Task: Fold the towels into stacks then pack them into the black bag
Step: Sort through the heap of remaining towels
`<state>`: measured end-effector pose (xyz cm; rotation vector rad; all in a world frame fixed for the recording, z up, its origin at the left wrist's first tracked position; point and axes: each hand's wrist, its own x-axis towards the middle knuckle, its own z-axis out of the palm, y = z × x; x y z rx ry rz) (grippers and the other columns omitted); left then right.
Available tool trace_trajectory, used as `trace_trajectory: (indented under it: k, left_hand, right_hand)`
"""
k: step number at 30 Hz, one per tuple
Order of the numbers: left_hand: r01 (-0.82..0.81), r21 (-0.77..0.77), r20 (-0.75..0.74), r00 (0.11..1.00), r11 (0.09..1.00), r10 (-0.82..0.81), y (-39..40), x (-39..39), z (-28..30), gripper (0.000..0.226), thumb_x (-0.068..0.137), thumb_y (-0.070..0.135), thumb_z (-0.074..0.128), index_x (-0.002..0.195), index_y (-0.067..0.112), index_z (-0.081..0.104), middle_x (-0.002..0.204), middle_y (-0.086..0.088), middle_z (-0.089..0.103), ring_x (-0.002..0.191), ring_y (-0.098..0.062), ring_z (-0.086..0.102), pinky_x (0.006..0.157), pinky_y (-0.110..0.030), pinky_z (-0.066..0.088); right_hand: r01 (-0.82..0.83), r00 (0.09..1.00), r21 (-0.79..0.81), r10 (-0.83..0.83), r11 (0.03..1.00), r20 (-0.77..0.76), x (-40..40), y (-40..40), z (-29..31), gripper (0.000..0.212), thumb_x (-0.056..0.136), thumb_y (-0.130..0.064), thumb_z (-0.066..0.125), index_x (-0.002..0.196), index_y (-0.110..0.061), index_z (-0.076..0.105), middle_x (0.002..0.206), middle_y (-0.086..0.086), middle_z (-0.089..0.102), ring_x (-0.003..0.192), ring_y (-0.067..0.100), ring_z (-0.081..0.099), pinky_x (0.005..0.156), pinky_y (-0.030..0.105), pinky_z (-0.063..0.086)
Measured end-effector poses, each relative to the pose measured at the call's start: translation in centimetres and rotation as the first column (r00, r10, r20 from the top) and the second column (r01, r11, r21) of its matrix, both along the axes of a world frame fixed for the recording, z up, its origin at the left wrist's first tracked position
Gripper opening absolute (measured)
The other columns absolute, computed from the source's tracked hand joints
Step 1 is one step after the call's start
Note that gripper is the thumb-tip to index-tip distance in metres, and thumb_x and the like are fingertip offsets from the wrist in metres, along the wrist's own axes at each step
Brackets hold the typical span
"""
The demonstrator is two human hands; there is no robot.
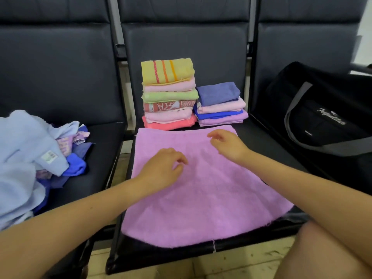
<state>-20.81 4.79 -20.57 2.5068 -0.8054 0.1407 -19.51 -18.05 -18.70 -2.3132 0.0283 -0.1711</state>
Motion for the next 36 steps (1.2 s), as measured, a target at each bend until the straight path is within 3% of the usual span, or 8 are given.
trace_trajectory:
  k: [6,12,17,23,27,30,33,36]
  left_hand:
    - [0.104,0.123,0.037,0.993,0.987,-0.109,0.6,-6.1,1.6,0.01,0.092,0.025,0.051,0.094,0.023,0.062,0.087,0.007,0.055,0.079,-0.011,0.049,0.073,-0.031,0.044]
    - [-0.226,0.128,0.044,0.974,0.966,0.222,7.6,-5.9,0.1,0.024,0.087,0.038,0.062,0.101,0.022,0.051,0.093,0.007,0.05,0.091,-0.014,0.048,0.076,-0.027,0.041]
    - [-0.452,0.079,-0.246,0.855,0.889,0.456,9.9,-7.2,-0.7,0.027,0.083,0.044,0.068,0.082,0.021,0.055,0.078,0.007,0.061,0.071,-0.01,0.059,0.059,-0.022,0.042]
    - [-0.312,0.012,-0.268,0.914,0.95,0.304,9.3,-9.8,0.4,0.021,0.082,0.036,0.072,0.068,0.019,0.07,0.067,0.008,0.06,0.066,-0.001,0.055,0.059,-0.013,0.04]
    - [-0.34,-0.141,-0.435,0.865,0.93,0.251,9.1,-10.7,0.6,0.011,0.08,0.031,0.074,0.075,0.021,0.074,0.073,0.013,0.07,0.065,0.004,0.06,0.066,-0.015,0.044]
    - [-0.349,-0.102,-0.528,0.813,0.931,0.247,9.2,-10.7,0.8,0.031,0.079,0.038,0.074,0.073,0.008,0.073,0.062,0.005,0.062,0.058,-0.007,0.053,0.06,-0.016,0.039]
    - [-0.311,-0.067,-0.508,0.828,0.948,0.236,9.1,-11.2,0.9,0.054,0.078,0.044,0.072,0.077,-0.009,0.062,0.07,-0.012,0.046,0.062,-0.02,0.042,0.058,-0.022,0.035]
    - [-0.334,-0.333,-0.377,0.904,0.882,0.2,8.9,-11.8,1.5,0.033,0.084,0.023,0.07,0.069,-0.005,0.062,0.083,-0.013,0.059,0.075,-0.016,0.055,0.073,-0.021,0.043]
  right_hand:
    - [-0.38,0.915,-0.058,0.365,0.923,-0.173,-6.5,1.4,1.1,0.015,0.093,-0.014,0.056,0.087,-0.013,0.069,0.072,-0.005,0.063,0.059,-0.001,0.053,0.057,0.011,0.043]
    - [-0.62,0.781,-0.334,0.597,0.71,-0.182,-11.3,2.8,-1.4,0.028,0.084,-0.039,0.071,0.106,-0.023,0.065,0.098,-0.006,0.059,0.084,0.003,0.049,0.083,0.019,0.043]
    - [-0.675,0.712,-0.423,0.683,0.604,-0.162,-12.5,4.6,-1.8,0.059,0.08,-0.053,0.07,0.129,-0.026,0.053,0.123,-0.01,0.051,0.115,0.007,0.042,0.1,0.026,0.037]
    - [-0.697,0.672,-0.486,0.717,0.527,-0.186,-11.7,6.5,-1.7,0.063,0.08,-0.046,0.072,0.135,-0.03,0.048,0.116,-0.014,0.042,0.106,-0.001,0.03,0.098,0.023,0.035]
    - [-0.716,0.65,-0.5,0.726,0.487,-0.223,-11.4,6.9,-1.3,0.067,0.078,-0.051,0.073,0.136,-0.031,0.045,0.121,-0.01,0.044,0.114,0.005,0.034,0.097,0.019,0.032]
    - [-0.714,0.647,-0.505,0.734,0.485,-0.208,-11.2,6.8,-1.5,0.069,0.076,-0.053,0.074,0.134,-0.029,0.047,0.12,-0.008,0.045,0.113,0.007,0.036,0.094,0.019,0.033]
    - [-0.715,0.64,-0.496,0.746,0.492,-0.183,-11.2,6.8,-1.8,0.068,0.075,-0.053,0.075,0.132,-0.026,0.049,0.119,-0.008,0.047,0.11,0.007,0.037,0.094,0.022,0.035]
    - [-0.722,0.636,-0.485,0.748,0.493,-0.188,-11.2,6.6,-1.9,0.071,0.074,-0.054,0.075,0.134,-0.026,0.048,0.122,-0.007,0.046,0.113,0.008,0.038,0.099,0.027,0.037]
